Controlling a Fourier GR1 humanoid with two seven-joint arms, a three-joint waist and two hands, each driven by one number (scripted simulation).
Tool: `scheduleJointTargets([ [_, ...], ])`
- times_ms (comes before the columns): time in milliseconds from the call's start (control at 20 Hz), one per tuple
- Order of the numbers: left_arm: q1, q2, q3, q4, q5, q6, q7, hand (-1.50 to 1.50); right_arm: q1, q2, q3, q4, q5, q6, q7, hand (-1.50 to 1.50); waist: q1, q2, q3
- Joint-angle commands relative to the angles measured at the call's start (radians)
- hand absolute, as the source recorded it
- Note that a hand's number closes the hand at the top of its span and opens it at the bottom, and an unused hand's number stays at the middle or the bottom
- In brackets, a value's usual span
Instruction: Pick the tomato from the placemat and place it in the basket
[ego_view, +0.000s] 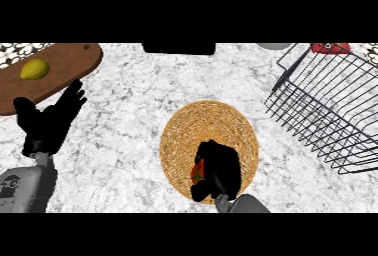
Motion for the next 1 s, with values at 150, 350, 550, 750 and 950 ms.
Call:
scheduleJointTargets([
  [150, -0.050, -0.021, -0.023, 0.014, -0.011, 0.009, 0.018, 0.00, -0.185, 0.009, 0.109, -0.010, -0.155, -0.330, 0.242, 1.50, 0.024, 0.003, 0.005],
  [350, -0.041, -0.025, -0.014, 0.045, -0.006, 0.006, -0.003, 0.00, -0.300, 0.009, 0.111, -0.038, -0.105, -0.507, 0.221, 1.50, 0.024, 0.002, 0.003],
  [550, -0.014, -0.031, -0.020, 0.048, -0.019, 0.014, -0.011, 0.00, -0.440, 0.009, 0.136, -0.014, 0.017, -0.537, 0.368, 1.50, 0.009, -0.011, 0.000],
  [750, -0.026, -0.012, 0.005, 0.040, -0.005, 0.013, 0.001, 0.00, -0.541, 0.009, 0.065, -0.027, 0.097, -0.458, 0.489, 1.50, -0.011, -0.022, -0.001],
  [950, -0.031, 0.001, 0.009, 0.056, -0.007, 0.001, -0.011, 0.00, -0.670, 0.009, -0.001, 0.015, 0.120, -0.366, 0.573, 1.50, -0.012, -0.016, -0.001],
])
